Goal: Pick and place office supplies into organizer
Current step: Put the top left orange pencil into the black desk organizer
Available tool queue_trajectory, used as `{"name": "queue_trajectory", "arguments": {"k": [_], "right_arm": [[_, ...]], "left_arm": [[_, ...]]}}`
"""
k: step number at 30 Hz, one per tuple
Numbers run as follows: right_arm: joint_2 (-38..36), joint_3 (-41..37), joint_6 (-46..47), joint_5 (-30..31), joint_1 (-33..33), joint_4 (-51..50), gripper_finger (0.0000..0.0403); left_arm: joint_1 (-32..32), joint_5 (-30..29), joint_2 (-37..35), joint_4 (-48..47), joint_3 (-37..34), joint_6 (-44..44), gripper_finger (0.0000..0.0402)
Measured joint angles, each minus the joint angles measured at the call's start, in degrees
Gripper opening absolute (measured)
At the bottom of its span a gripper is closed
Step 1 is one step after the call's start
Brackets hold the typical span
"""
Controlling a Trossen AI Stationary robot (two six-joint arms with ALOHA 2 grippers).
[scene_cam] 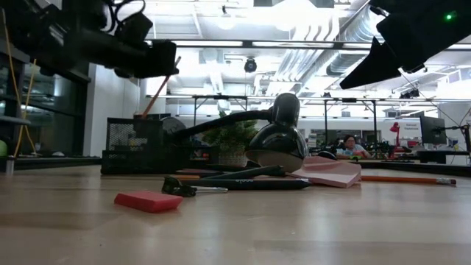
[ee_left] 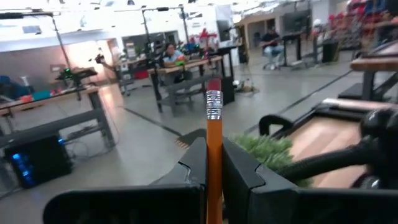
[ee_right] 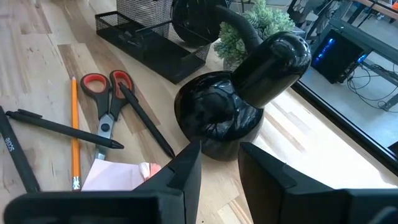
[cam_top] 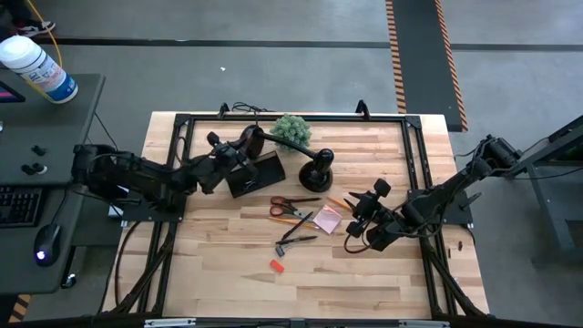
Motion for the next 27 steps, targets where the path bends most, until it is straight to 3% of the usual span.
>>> {"name": "queue_trajectory", "arguments": {"k": [16, 27], "right_arm": [[0.0, 0.0, 0.0, -0.3, 0.0, 0.0, 0.0098], [0.0, 0.0, 0.0, -0.7, 0.0, 0.0, 0.0098]], "left_arm": [[-0.1, -1.3, 5.8, -2.1, 0.0, -4.6, 0.0005], [-0.1, -2.4, 6.4, -9.2, 0.0, -10.2, 0.0005]]}}
